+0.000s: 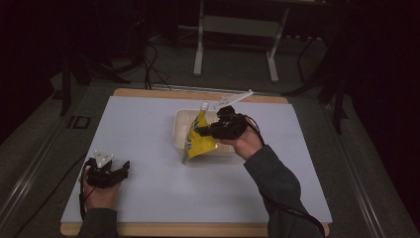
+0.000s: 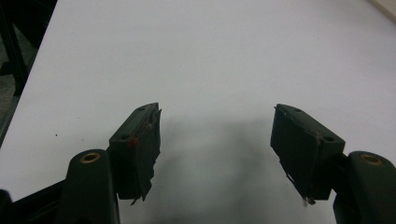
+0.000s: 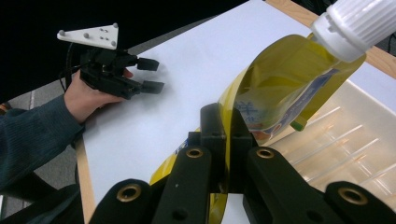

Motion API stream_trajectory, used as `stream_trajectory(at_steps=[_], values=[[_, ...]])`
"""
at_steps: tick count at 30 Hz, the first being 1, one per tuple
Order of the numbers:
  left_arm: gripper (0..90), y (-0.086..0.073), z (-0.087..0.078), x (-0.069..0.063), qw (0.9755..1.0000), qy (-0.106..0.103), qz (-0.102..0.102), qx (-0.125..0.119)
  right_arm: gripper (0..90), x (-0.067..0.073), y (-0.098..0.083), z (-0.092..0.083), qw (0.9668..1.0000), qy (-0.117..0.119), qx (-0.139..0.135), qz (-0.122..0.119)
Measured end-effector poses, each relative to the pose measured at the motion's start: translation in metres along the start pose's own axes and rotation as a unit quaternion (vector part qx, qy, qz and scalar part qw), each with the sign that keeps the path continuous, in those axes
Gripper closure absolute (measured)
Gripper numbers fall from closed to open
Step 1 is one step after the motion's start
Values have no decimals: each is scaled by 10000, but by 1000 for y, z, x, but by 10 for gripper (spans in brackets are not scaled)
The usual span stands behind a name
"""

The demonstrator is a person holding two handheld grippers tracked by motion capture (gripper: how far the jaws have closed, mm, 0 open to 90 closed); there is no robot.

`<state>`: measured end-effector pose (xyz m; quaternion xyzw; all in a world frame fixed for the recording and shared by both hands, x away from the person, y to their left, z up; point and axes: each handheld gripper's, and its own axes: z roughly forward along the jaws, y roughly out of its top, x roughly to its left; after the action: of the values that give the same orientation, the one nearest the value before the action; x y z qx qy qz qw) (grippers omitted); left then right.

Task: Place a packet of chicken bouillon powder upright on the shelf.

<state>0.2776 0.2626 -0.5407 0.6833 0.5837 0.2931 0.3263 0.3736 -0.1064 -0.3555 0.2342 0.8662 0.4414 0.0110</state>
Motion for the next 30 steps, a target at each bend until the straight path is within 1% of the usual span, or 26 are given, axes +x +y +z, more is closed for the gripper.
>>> stream_trajectory(at_steps=[3,11,22,27,30], values=[[328,0,0,0,10000,-1,-1,2,899,-1,1,1,10000,-14,-21,-1],[328,0,0,0,10000,-4,-13,3,899,-6,7,3,9999,-94,30,-29],[327,0,0,0,10000,-8,-16,7,899,-14,12,4,9998,-208,-18,-29],[327,0,0,0,10000,-7,-13,1,899,-19,14,4,9997,-228,-84,1],[327,0,0,0,10000,-5,-9,-1,898,-21,15,5,9996,-283,-89,9]])
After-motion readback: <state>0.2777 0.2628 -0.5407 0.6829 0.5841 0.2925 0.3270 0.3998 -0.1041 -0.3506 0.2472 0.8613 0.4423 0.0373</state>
